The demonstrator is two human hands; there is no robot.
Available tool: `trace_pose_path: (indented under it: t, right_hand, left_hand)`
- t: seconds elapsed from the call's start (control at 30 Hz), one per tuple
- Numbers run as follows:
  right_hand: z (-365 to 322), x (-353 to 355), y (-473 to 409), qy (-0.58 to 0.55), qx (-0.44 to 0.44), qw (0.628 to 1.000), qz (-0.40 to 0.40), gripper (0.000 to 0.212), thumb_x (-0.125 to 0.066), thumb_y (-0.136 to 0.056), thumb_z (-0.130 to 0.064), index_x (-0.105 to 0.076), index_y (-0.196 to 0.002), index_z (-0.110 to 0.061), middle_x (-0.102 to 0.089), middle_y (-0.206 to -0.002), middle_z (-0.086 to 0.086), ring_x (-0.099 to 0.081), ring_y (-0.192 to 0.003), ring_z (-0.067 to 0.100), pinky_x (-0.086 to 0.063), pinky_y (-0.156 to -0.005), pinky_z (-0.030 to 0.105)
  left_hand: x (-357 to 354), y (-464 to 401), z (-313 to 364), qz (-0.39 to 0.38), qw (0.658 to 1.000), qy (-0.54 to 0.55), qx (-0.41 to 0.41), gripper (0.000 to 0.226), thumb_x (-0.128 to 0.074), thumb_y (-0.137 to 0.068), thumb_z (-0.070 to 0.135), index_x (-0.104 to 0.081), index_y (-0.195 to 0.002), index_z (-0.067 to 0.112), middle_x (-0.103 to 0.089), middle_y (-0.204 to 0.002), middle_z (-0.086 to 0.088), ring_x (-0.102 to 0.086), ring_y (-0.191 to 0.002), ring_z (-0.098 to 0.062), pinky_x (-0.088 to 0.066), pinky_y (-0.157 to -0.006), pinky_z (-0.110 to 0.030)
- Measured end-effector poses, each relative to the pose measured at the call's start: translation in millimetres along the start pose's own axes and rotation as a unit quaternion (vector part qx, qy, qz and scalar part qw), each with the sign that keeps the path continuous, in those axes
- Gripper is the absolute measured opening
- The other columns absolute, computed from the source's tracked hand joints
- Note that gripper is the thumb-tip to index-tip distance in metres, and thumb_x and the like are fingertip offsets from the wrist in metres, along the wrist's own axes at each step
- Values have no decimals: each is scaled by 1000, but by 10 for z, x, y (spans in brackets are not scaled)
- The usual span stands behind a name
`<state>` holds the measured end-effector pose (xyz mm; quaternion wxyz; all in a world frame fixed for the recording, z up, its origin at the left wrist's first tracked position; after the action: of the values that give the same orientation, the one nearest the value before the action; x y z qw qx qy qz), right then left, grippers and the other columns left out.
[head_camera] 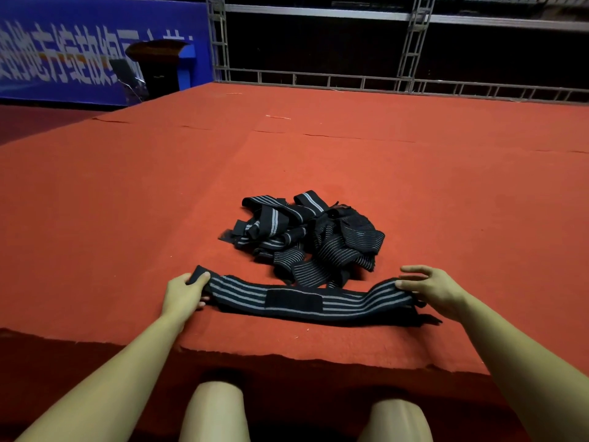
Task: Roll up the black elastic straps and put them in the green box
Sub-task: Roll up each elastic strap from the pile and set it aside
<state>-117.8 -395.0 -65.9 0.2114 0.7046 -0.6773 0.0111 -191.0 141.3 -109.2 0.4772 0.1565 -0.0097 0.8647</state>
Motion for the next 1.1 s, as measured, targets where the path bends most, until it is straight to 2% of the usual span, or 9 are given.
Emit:
trace_pose_path:
  t: [0.3, 0.57, 0.67, 0.7, 0.73, 0.8, 0.9, 1.03, 1.1]
  right_hand:
    - [92, -19, 99, 136, -35, 990, -21, 10, -76, -91, -11, -73, -92, -2, -67, -78, 8, -59, -64, 15, -49, -51, 23]
    - [-553, -720, 179, -131, 46, 970, -200, 55, -81, -85, -27, -62, -136, -21, -70, -119, 16, -63, -102, 32, -53, -82, 38]
    - [-861, -1213, 170, -75, 77, 949, -298, 74, -87, -82, -27, -52, -145, -42, -30, -154, 31, -51, -119, 64, -44, -91, 58]
    - [-921, -1339, 177, -58, 70, 940, -328, 72, -87, -83, -28, -53, -144, -43, -33, -110, 10, -49, -91, 44, -40, -81, 52]
    - [-988, -1441, 199, -53, 62, 932, -354, 66, -86, -84, -28, -57, -142, -38, -52, -116, 25, -34, -96, 28, -37, -79, 45]
    - [-1111, -1542, 264, -54, 62, 923, -377, 41, -80, -87, -23, -70, -126, -19, -64, -109, 19, -60, -90, 28, -50, -79, 36]
    - [-1260, -1480, 187, -95, 97, 940, -315, 33, -76, -85, -24, -71, -113, -7, -71, -104, 13, -68, -87, 22, -59, -82, 32]
    - [-1434, -1109, -281, -204, 149, 967, -21, 20, -73, -94, -20, -66, -105, -6, -66, -90, 9, -66, -70, 12, -56, -71, 25]
    - [-1471, -928, -475, -214, 155, 957, 117, 31, -68, -99, -21, -62, -125, -5, -72, -109, 11, -71, -91, 15, -58, -82, 26]
  left_hand:
    - [52, 72, 10, -7, 1000, -30, -5, 19, -56, -103, 21, -69, -97, 8, -72, -93, -10, -70, -75, -26, -58, -63, -34]
    - [-599, 455, 786, -117, 979, 152, -69, 17, -57, -102, 15, -68, -89, 12, -71, -72, -5, -65, -64, -26, -57, -60, -38]
    - [-1116, 785, 1235, -251, 948, 182, -74, 12, -56, -103, 18, -68, -100, 15, -72, -78, -7, -68, -59, -21, -56, -51, -28]
    - [-1244, 871, 1360, -282, 939, 181, -79, 12, -57, -104, 21, -68, -102, 18, -71, -81, -7, -69, -59, -18, -56, -51, -28]
    - [-1322, 911, 1450, -297, 934, 182, -86, 11, -57, -104, 23, -68, -102, 20, -71, -82, -5, -69, -59, -16, -55, -51, -27]
    - [-1369, 899, 1563, -288, 933, 193, -102, 9, -58, -104, 26, -67, -103, 26, -71, -81, 0, -68, -59, -11, -54, -52, -26]
    - [-1354, 717, 1511, -264, 941, 192, -86, 21, -51, -107, 34, -67, -109, 20, -74, -86, -2, -72, -68, -15, -57, -56, -29]
    - [-1312, 317, 1116, -176, 977, 65, -103, 22, -48, -108, 34, -66, -108, 20, -72, -106, 1, -69, -100, -22, -56, -83, -35]
    - [-1278, 157, 887, -130, 977, -71, -153, 15, -51, -106, 34, -64, -110, 26, -66, -114, 6, -62, -112, -18, -48, -92, -33]
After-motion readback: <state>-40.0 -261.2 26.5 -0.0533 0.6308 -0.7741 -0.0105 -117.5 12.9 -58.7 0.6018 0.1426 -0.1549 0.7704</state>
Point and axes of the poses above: each hand's wrist, its own y-axis away from the middle knuckle, its own x-axis out of the back of the hand, z = x × y, the point moved 6 cm from there along -y, towards the middle knuckle
